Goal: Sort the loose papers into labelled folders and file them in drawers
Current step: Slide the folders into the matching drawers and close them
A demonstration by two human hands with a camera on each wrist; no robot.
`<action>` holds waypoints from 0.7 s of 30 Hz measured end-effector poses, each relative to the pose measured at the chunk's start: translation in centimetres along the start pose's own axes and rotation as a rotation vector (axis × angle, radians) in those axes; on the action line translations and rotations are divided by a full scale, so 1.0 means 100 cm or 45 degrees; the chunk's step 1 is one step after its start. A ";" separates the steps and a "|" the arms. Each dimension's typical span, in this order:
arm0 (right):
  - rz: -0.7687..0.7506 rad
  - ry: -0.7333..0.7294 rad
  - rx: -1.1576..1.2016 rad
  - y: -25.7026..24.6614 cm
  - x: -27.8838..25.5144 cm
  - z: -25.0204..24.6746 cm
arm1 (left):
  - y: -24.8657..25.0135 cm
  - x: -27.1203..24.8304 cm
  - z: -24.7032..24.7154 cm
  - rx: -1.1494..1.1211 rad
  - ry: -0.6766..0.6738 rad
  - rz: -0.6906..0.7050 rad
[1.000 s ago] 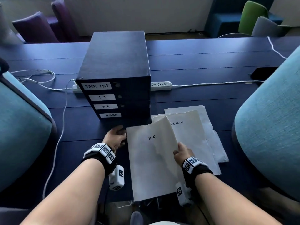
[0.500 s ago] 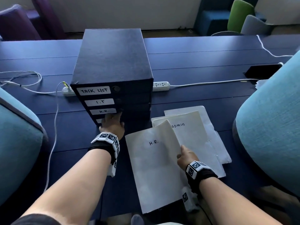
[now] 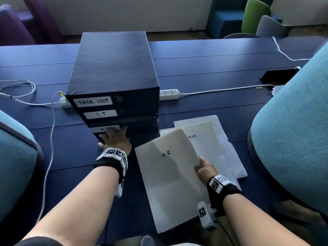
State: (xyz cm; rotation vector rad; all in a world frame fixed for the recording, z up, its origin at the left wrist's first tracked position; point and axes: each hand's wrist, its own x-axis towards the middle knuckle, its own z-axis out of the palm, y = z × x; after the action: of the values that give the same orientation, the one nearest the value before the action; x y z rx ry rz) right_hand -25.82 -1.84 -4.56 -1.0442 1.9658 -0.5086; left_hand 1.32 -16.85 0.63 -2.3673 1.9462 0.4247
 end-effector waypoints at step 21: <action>-0.174 -0.144 0.578 -0.079 -0.018 0.003 | -0.076 -0.082 0.013 -1.138 -0.136 0.069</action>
State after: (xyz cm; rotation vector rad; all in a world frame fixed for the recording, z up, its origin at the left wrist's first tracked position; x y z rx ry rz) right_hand -21.22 -4.84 1.38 -0.8952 1.5839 -0.9017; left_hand 7.07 -7.14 0.34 -2.6089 2.0306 1.6822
